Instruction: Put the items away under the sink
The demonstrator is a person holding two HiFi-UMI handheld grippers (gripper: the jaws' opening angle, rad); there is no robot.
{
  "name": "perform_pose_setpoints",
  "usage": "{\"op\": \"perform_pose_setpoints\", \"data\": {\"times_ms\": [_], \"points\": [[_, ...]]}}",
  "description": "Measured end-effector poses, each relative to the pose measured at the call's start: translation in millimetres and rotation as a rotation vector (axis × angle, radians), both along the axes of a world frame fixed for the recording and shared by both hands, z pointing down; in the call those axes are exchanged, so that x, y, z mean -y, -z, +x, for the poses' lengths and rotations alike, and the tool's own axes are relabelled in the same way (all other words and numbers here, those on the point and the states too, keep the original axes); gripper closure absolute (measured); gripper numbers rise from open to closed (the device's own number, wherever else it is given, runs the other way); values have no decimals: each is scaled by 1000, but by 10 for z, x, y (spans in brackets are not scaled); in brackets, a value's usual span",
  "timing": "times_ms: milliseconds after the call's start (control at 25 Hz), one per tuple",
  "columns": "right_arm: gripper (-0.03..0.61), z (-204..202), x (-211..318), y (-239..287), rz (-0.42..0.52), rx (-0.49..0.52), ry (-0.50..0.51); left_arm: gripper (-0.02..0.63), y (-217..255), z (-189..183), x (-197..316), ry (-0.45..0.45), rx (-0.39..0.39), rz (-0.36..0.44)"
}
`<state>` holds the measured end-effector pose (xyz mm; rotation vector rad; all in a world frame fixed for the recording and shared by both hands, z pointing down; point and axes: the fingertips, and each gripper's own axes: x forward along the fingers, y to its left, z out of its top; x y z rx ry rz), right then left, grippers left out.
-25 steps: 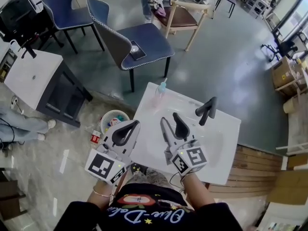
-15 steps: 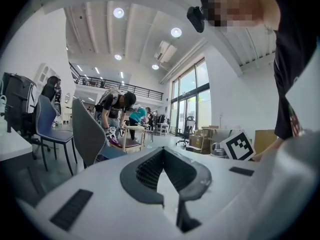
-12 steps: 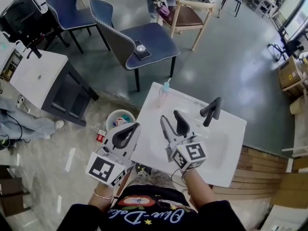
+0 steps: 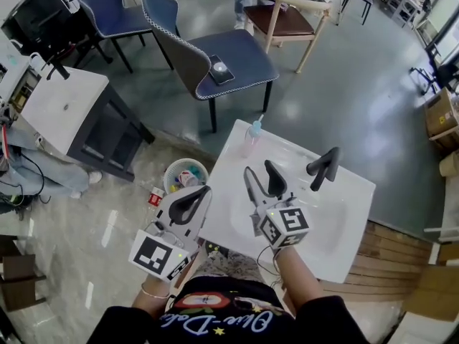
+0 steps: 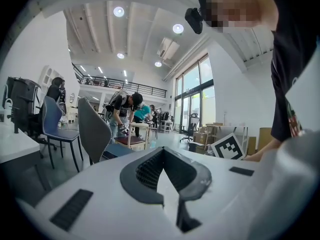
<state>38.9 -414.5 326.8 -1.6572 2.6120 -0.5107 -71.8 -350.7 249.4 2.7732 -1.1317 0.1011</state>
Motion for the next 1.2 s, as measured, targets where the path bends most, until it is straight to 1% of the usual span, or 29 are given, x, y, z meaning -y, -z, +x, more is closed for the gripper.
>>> {"op": "perform_pose_setpoints", "data": {"times_ms": [200,640,920,1200], "points": [[357,-12,60,-50,-12,16,2,606,-11,-13,14,10,3,-8],[356,-39,207,-179,-29,8,-3,606,-91,-76,32,38,5,-32],[351,-38,342,-283,-40,-40,7,606,-120,-64,57,38,9,-41],[344,-8,445,-353,-44,-53,-2,606,-173,-104,54,59,12,-53]]}}
